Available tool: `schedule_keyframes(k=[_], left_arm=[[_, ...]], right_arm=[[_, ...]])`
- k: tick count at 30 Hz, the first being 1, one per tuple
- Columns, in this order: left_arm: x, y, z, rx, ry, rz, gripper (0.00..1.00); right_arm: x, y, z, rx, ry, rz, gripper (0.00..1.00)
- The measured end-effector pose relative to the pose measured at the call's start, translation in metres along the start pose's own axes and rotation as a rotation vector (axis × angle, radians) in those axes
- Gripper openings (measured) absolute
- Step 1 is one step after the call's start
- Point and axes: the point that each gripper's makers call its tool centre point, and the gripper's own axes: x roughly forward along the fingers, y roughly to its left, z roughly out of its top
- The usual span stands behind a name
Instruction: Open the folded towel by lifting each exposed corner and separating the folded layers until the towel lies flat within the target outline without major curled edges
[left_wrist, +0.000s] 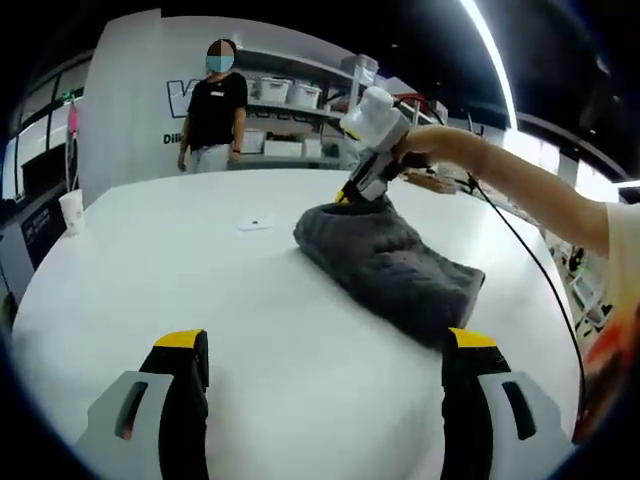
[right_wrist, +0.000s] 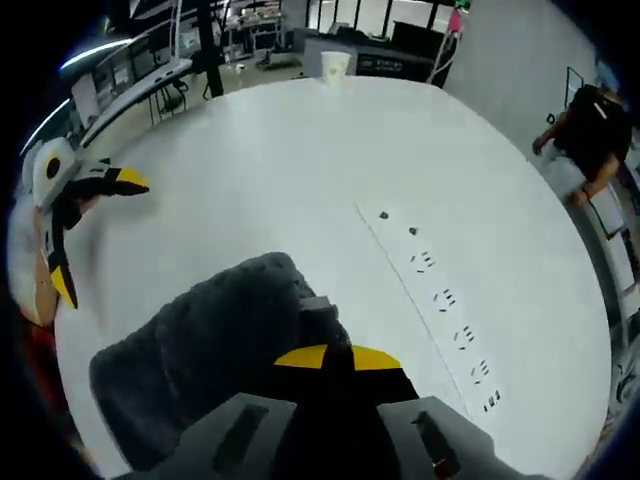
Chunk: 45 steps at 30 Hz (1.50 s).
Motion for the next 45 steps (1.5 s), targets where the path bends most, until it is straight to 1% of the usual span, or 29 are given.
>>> schedule_keyframes(k=[4,7,8,10,11,15,17,18,19,22,25,27,29,34,36,40,42,45], left_arm=[[0.001,-0.001,0.001,0.001,-0.003,-0.004,0.95],[0.0,-0.002,0.001,0.004,-0.002,-0.003,0.95],[0.0,-0.002,0.001,0.004,-0.003,-0.004,0.95],[0.0,-0.003,0.001,0.002,-0.004,-0.006,0.95],[0.0,-0.003,0.001,0.002,-0.003,-0.006,0.95],[-0.001,-0.004,0.002,0.006,-0.006,-0.006,0.95],[-0.001,-0.005,0.002,0.007,-0.009,-0.008,0.95],[-0.001,-0.005,0.002,0.006,-0.01,-0.009,0.95],[-0.001,-0.005,0.002,0.006,-0.01,-0.009,0.95],[0.0,-0.005,0.002,0.005,-0.008,-0.011,0.95],[0.0,-0.006,0.003,0.009,-0.009,-0.014,0.95],[0.0,-0.007,0.004,0.012,-0.011,-0.018,0.95],[0.0,-0.007,0.005,0.013,-0.012,-0.021,0.95],[0.001,-0.008,0.005,0.019,-0.008,-0.025,0.95],[0.001,-0.009,0.006,0.021,-0.009,-0.028,0.95],[0.002,-0.01,0.005,0.024,-0.004,-0.03,0.95],[0.002,-0.011,0.004,0.026,0.0,-0.032,0.95],[0.002,-0.012,0.004,0.027,0.0,-0.032,0.95]], right_arm=[[-0.008,-0.001,0.001,-0.002,-0.016,-0.013,0.04],[-0.014,-0.006,0.002,0.002,-0.024,-0.04,0.11],[-0.018,-0.01,0.003,0.004,-0.028,-0.061,0.12],[-0.026,-0.018,0.004,0.002,-0.036,-0.099,0.11],[-0.029,-0.022,0.005,0.007,-0.047,-0.12,0.12],[-0.044,-0.038,0.009,0.029,-0.083,-0.196,0.21],[-0.05,-0.041,0.008,0.033,-0.093,-0.215,0.24],[-0.054,-0.043,0.008,0.04,-0.1,-0.222,0.26],[-0.055,-0.044,0.008,0.042,-0.101,-0.224,0.3],[-0.07,-0.047,0.007,0.049,-0.115,-0.253,0.42],[-0.08,-0.052,0.007,0.061,-0.134,-0.257,0.46],[-0.088,-0.053,0.003,0.068,-0.14,-0.262,0.49],[-0.094,-0.052,-0.001,0.072,-0.143,-0.263,0.56],[-0.114,-0.047,-0.008,0.101,-0.186,-0.277,0.72],[-0.121,-0.042,-0.015,0.113,-0.196,-0.277,0.77],[-0.131,-0.031,-0.024,0.126,-0.216,-0.282,0.92],[-0.136,-0.023,-0.031,0.127,-0.22,-0.285,0.96],[-0.144,-0.013,-0.041,0.13,-0.227,-0.294,0.97]])
